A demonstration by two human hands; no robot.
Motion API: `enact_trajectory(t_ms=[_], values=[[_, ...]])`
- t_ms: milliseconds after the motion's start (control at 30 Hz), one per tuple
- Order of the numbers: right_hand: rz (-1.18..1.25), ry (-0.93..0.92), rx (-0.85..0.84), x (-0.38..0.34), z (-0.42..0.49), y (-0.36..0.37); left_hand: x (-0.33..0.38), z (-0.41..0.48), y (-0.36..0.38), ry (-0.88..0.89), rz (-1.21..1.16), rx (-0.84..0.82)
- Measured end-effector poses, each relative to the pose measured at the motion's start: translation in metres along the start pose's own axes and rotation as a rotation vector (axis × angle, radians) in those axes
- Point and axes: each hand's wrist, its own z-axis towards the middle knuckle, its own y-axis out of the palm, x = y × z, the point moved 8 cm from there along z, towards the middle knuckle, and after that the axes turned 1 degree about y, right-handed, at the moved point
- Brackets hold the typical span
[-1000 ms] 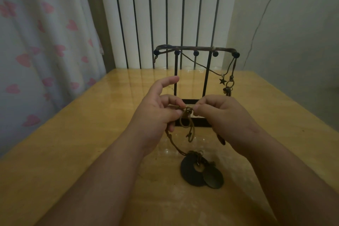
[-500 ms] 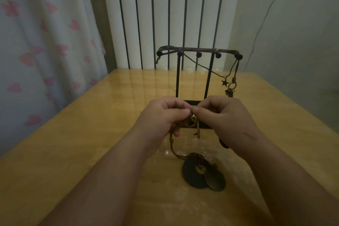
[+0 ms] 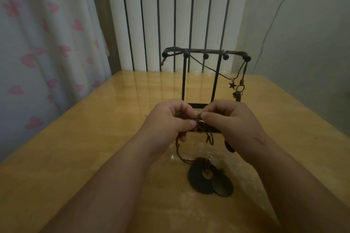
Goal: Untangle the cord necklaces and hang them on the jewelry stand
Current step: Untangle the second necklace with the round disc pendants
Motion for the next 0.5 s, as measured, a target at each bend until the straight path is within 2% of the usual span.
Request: enact_trajectory(t_ms=[267, 433, 500], values=[[-0.093, -0.022, 0.031, -0.0043, -0.0018, 0.0028, -0.0045, 0.0023, -0.0016, -0.06, 0.046, 0.04], [-0.099, -0.034, -0.028, -0.0046, -0.0022, 0.0092, -0.0032, 0.0012, 0.0032, -0.1, 0.142, 0.061], [-0.104, -0.016, 0.032, -0.0026, -0.0003, 0.0052, -0.001, 0.0004, 0.0037, -0.086, 0.113, 0.064]])
